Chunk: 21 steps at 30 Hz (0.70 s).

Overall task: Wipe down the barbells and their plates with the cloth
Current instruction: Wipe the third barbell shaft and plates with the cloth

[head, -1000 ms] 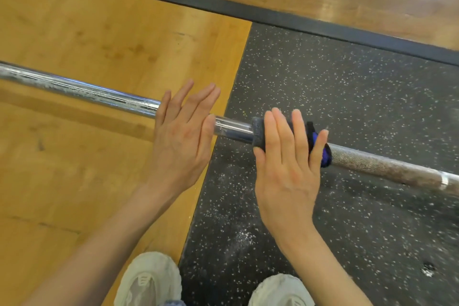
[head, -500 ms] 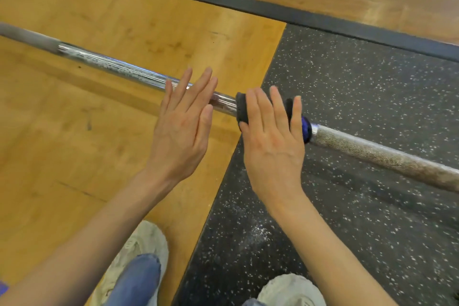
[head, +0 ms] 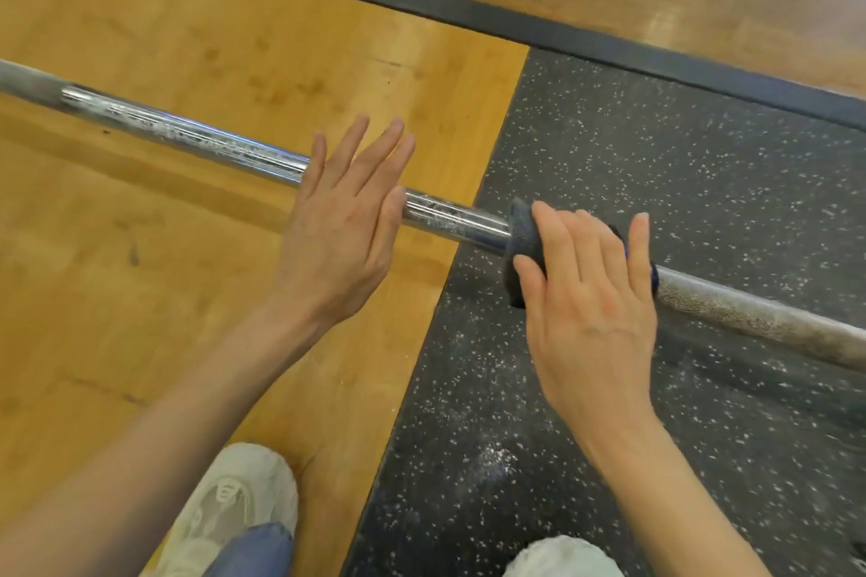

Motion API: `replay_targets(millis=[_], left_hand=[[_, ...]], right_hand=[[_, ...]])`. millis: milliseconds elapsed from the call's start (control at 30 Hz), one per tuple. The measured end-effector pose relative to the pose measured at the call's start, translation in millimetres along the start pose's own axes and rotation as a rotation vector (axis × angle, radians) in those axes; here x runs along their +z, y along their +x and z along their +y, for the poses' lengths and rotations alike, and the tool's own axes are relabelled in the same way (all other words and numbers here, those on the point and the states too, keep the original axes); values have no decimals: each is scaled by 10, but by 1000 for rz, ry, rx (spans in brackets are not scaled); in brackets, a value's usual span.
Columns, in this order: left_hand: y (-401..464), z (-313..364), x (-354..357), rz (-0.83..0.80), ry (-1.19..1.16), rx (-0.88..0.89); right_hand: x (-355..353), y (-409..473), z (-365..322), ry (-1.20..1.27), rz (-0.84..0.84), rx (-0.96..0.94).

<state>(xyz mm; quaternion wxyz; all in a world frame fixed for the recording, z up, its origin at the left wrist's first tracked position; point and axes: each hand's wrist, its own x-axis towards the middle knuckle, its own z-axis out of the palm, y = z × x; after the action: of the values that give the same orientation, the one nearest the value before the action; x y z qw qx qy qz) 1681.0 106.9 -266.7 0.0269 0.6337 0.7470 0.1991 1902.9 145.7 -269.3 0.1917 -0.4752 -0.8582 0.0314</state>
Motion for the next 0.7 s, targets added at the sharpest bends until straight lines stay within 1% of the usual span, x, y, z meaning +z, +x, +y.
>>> replay_targets(millis=[67,167,233,300,367,533,700], left_hand=[[-8,-13,12,5,-2,14],[-32,-26,24,27,-10,13],[-48,-7,23,39,-20,4],[-61,8,13,32,-32,-1],[-84,2,-11,6,-46,2],[-135,-35,-87,-52,-70,27],[-209,-14,-153,-99,-97,14]], right_hand=[[-55,-32,44,-16,15,52],[-21,25,-151,-4,-9,125],[11,76,-266,-8,-54,84],[-25,119,-224,-11,-127,-5],[-112,85,-145,-35,-192,-36],[-175,-12,-308,-23,-222,109],[-211,-91,-381,-10,-213,139]])
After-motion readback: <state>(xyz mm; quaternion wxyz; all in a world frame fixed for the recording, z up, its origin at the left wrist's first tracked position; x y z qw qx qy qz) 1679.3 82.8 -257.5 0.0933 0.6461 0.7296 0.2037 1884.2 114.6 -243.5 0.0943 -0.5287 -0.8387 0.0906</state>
